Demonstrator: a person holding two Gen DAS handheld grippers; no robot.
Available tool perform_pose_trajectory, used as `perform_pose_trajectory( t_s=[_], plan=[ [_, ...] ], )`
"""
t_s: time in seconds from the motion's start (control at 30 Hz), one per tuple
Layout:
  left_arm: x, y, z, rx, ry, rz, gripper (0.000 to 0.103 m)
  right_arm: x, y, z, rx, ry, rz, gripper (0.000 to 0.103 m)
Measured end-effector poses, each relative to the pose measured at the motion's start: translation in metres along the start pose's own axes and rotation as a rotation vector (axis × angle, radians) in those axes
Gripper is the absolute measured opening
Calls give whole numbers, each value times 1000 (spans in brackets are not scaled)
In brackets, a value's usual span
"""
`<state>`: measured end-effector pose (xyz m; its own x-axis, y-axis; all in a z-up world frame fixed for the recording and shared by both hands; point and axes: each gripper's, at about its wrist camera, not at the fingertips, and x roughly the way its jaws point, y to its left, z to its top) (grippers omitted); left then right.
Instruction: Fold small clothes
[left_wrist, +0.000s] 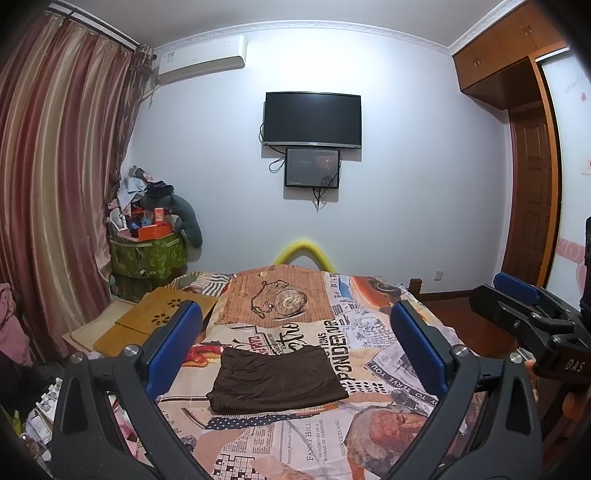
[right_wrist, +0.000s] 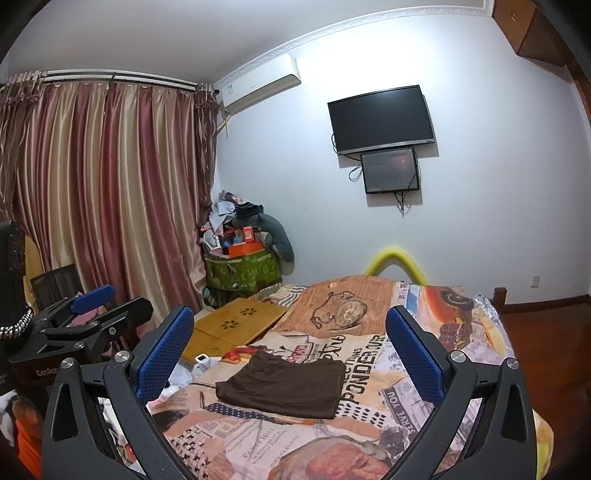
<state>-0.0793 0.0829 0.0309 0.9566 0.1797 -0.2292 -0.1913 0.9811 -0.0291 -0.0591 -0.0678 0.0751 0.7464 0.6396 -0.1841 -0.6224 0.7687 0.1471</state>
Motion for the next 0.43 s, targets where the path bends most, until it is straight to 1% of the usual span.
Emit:
perform_pose_trajectory(
  t_s=[0.43],
  plan=[
    [2,-3,-1,1,-4,2,103,5,-1,-3,5,14,0,103]
  ],
)
